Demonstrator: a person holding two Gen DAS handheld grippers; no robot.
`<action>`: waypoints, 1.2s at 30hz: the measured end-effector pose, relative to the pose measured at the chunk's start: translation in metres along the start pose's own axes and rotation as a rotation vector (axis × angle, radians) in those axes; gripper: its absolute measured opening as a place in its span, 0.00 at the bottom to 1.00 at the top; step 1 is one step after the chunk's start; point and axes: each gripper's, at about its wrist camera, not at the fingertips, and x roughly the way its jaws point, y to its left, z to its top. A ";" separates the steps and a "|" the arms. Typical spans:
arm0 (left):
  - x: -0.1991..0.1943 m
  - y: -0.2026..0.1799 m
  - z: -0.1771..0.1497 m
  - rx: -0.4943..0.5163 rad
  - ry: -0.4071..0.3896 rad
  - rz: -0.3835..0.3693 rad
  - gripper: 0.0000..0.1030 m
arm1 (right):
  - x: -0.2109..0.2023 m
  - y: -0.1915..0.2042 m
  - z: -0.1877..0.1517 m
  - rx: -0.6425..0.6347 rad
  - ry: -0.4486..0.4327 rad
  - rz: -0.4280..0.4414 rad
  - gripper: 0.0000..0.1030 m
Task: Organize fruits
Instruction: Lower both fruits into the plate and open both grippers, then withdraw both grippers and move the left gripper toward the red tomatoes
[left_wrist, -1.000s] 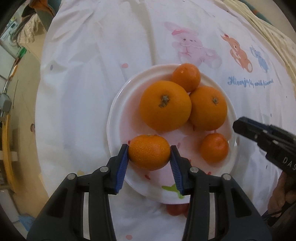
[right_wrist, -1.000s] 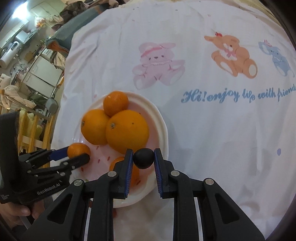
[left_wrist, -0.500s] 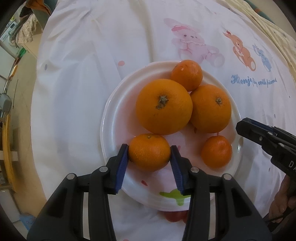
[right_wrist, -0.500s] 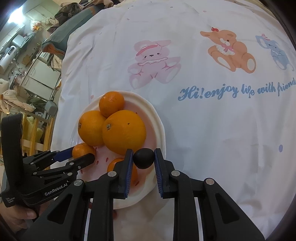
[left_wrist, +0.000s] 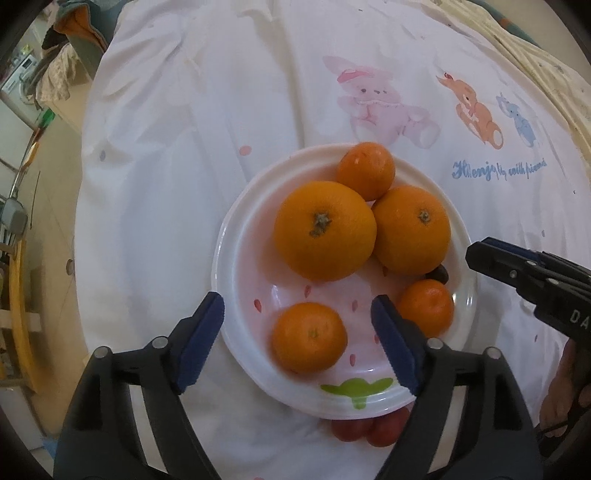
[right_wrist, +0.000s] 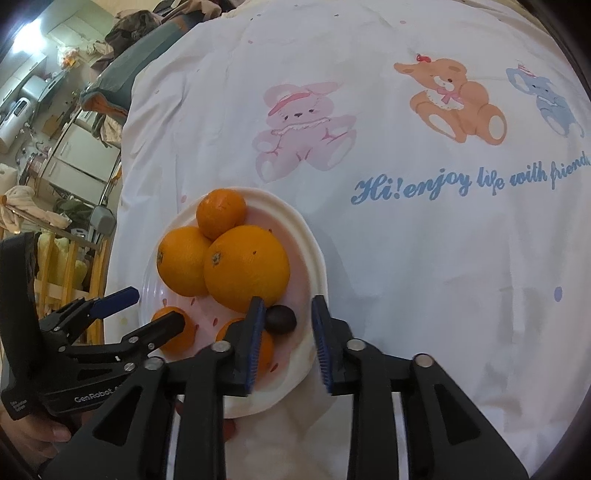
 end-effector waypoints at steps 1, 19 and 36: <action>-0.001 0.002 0.000 -0.005 -0.001 -0.001 0.78 | -0.002 0.000 0.000 0.000 -0.009 -0.002 0.57; -0.049 0.013 -0.013 -0.031 -0.179 0.002 0.78 | -0.054 0.002 -0.013 0.061 -0.150 -0.051 0.71; -0.102 0.024 -0.064 -0.069 -0.325 -0.077 0.78 | -0.124 0.030 -0.090 -0.032 -0.377 -0.081 0.93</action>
